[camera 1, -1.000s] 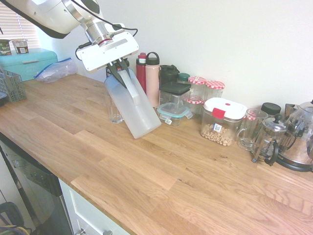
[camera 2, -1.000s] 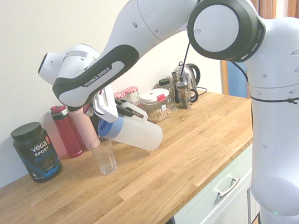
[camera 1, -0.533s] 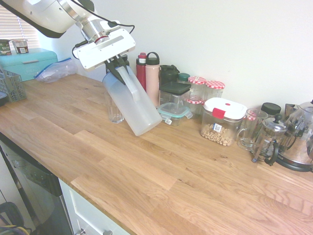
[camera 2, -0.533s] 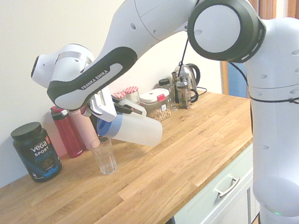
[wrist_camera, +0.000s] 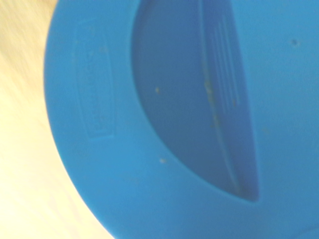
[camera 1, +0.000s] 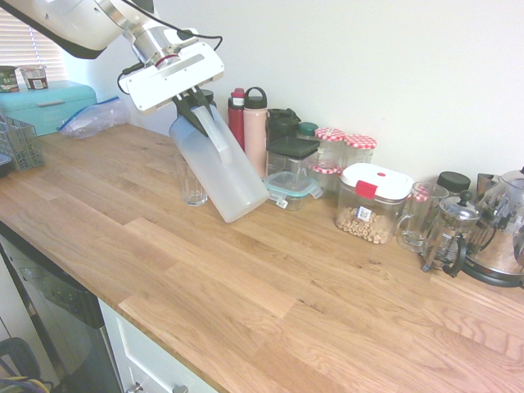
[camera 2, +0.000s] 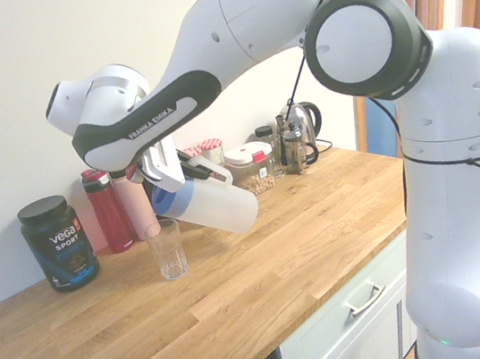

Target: Pour me some water

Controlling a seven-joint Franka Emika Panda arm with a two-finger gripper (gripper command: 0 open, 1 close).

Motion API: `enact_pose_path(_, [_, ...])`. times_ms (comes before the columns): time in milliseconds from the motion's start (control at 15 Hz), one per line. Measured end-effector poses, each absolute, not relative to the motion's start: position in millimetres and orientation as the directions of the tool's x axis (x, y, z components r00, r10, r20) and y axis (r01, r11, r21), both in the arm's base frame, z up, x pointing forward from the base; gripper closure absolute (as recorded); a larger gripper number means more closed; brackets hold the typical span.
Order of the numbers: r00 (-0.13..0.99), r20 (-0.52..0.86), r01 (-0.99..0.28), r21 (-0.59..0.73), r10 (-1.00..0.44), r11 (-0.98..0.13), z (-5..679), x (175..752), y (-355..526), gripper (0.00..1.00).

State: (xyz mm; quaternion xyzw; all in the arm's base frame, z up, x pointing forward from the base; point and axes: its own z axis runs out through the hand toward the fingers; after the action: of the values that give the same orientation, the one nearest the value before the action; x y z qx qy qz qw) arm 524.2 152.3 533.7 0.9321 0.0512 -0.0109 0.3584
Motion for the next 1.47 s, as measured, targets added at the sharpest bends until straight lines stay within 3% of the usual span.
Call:
enact_pose_path(333, [0.993, 0.101, -0.099, 0.452, -0.059, -0.887, 598, 482, 68, 1.0])
enact_pose_path(533, [0.962, 0.147, -0.265, 0.336, -0.228, -0.904, 588, 473, -20, 1.0])
enact_pose_path(1000, [0.813, 0.161, -0.575, 0.074, -0.56, -0.814, 523, 432, -138, 1.0])
enact_pose_path(1333, [0.661, 0.221, -0.715, -0.107, -0.717, -0.691, 525, 432, -163, 1.0])
enact_pose_path(1467, [0.646, 0.188, -0.734, -0.113, -0.74, -0.669, 512, 430, -167, 1.0])
